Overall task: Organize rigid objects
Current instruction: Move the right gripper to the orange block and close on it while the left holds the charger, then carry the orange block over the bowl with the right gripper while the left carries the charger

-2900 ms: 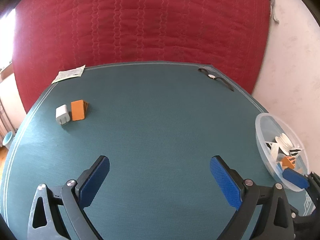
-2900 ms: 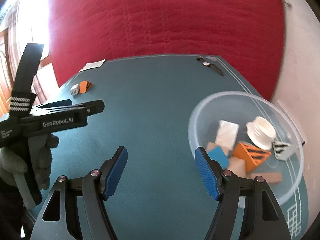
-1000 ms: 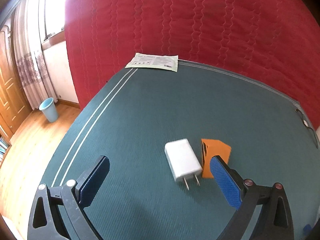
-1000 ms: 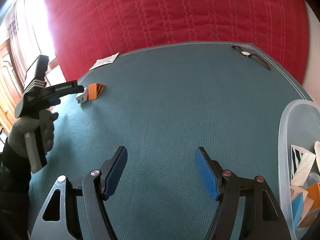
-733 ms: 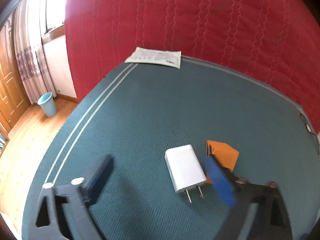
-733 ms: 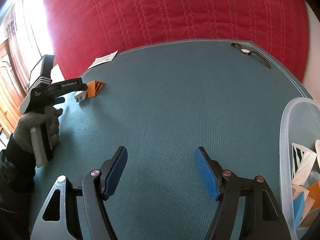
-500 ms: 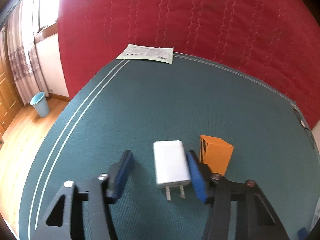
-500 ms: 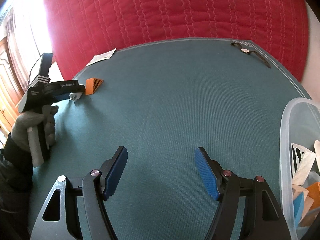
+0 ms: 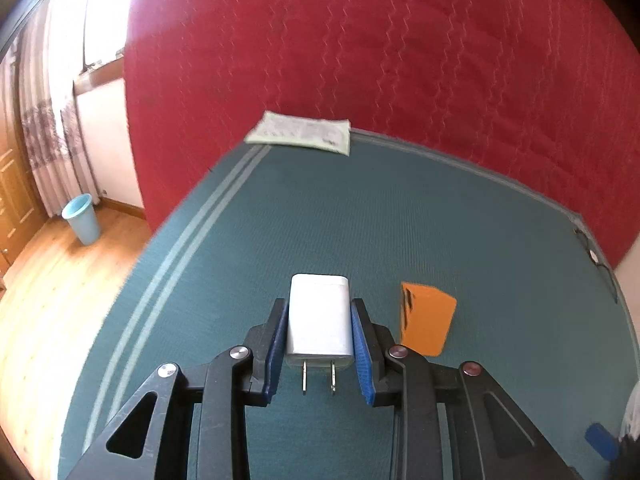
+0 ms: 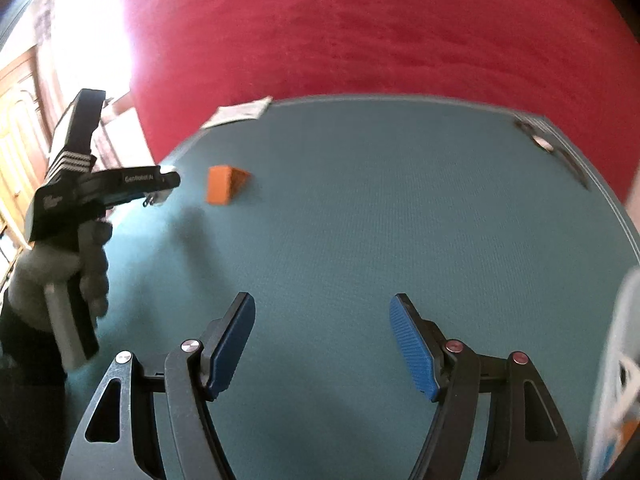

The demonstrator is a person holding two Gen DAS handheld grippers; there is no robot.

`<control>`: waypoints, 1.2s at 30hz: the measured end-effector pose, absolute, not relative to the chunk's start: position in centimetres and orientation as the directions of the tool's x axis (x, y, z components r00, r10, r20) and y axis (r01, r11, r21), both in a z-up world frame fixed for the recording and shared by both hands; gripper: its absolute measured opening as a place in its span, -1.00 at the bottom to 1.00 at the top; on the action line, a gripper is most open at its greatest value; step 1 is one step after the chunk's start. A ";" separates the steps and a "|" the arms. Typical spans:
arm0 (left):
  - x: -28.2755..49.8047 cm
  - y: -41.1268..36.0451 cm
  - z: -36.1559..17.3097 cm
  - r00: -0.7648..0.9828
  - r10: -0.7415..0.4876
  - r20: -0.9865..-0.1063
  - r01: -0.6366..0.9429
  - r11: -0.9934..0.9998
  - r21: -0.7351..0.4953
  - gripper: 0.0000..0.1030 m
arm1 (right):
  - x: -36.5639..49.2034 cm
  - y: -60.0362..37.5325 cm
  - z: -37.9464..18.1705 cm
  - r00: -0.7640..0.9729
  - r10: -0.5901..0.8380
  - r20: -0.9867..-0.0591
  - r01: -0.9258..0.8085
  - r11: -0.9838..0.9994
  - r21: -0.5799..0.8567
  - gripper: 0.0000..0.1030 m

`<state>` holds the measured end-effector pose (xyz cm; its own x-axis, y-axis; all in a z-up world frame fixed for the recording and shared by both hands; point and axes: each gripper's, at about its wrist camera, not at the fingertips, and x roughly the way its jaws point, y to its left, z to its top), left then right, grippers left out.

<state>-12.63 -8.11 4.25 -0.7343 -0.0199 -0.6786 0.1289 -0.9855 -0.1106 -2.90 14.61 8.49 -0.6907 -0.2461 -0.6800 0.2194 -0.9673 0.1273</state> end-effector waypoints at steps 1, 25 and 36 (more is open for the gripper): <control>-12.5 -8.3 4.4 -0.739 -0.024 -0.673 0.134 -0.985 -0.112 -0.38 | -3.5 13.9 8.6 -0.686 -0.258 -0.680 0.230 -0.964 0.134 0.37; -12.4 -11.2 4.4 -0.732 -0.012 -0.681 0.212 -0.954 -0.211 -0.38 | -16.3 1.1 7.2 -0.634 -0.276 -0.722 0.314 -0.946 0.085 0.04; -12.1 -10.5 4.4 -0.733 -0.002 -0.681 0.190 -0.961 -0.202 -0.38 | -15.0 2.0 7.4 -0.647 -0.236 -0.725 0.298 -0.953 0.045 -0.35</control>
